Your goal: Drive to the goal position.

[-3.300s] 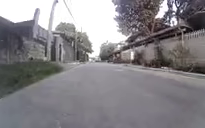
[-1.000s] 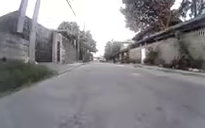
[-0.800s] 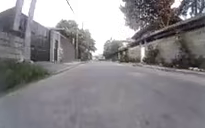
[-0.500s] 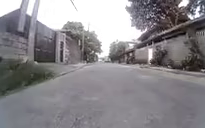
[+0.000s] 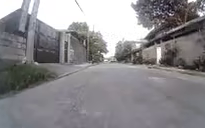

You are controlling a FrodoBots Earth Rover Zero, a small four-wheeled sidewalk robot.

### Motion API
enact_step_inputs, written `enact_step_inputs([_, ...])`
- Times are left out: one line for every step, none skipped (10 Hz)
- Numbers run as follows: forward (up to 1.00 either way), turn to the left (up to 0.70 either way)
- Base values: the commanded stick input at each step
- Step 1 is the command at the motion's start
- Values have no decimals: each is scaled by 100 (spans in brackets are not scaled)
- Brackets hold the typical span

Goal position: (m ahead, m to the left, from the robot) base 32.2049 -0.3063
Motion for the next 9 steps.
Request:
enact_step_inputs([100, 10])
enact_step_inputs([100, 10])
enact_step_inputs([100, 10])
enact_step_inputs([100, 10])
enact_step_inputs([100, 10])
enact_step_inputs([100, 10])
enact_step_inputs([100, 10])
enact_step_inputs([100, 10])
enact_step_inputs([100, 10])
